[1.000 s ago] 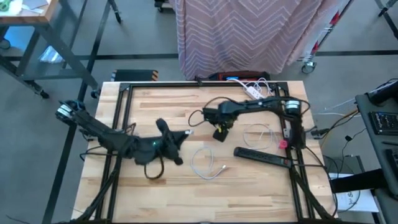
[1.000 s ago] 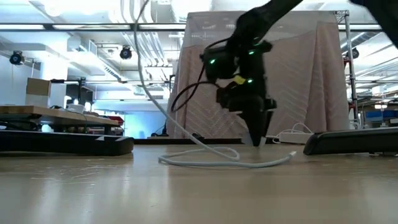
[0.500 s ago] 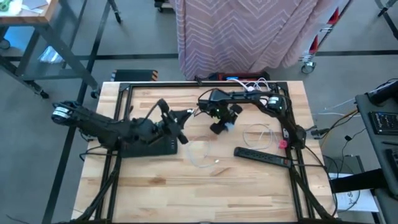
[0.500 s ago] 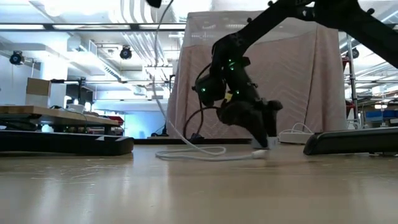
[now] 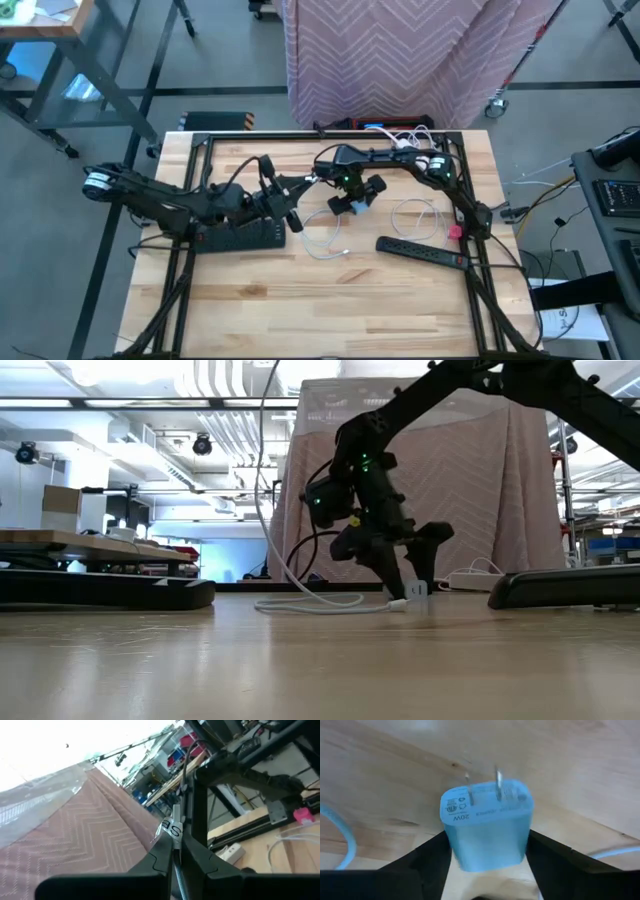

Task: Insert USB
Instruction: Insert the left white charger cable into the white charger adapter

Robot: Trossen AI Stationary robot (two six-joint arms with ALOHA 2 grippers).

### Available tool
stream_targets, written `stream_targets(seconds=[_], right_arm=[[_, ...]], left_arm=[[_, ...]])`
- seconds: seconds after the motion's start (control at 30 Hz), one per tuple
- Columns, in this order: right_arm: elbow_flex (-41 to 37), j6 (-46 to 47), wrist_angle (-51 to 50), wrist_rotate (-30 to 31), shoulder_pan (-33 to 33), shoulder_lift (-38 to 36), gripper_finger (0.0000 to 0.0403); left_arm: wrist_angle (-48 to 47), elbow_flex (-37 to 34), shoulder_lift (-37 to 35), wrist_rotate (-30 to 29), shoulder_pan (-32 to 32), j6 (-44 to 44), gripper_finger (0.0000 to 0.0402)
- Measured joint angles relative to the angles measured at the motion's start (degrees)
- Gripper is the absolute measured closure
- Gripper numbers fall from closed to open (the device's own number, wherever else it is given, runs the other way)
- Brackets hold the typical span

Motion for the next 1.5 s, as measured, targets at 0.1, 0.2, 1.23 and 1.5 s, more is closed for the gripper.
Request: stream_targets(seconds=[0.1,0.2,1.23,1.5], right_arm=[[-0.03,-0.70,-0.22,-0.38,-0.04,-0.23,0.0139],[0.73,-2.47,-0.59,-1.46,-0.01,-0.74,0.0116],[2.38,4.21,-0.41,13.10,-5.27,-2.56,0.0094],[2.36,-16.85,-0.75,19.82,-7.13,-8.44,0.0106]], left_arm=[[-1.18,-0.02,-0.07,-5.30,-0.73,0.49,0.0392],[-2.85,-0.04,-0.55,-8.51,-1.75,0.47,0.0392],[-14.91,-0.79,-2.44,-18.21,-16.24,-2.75,0.0392],[-16.08,-0.79,-2.44,-18.35,-16.75,-3.04,0.0392]])
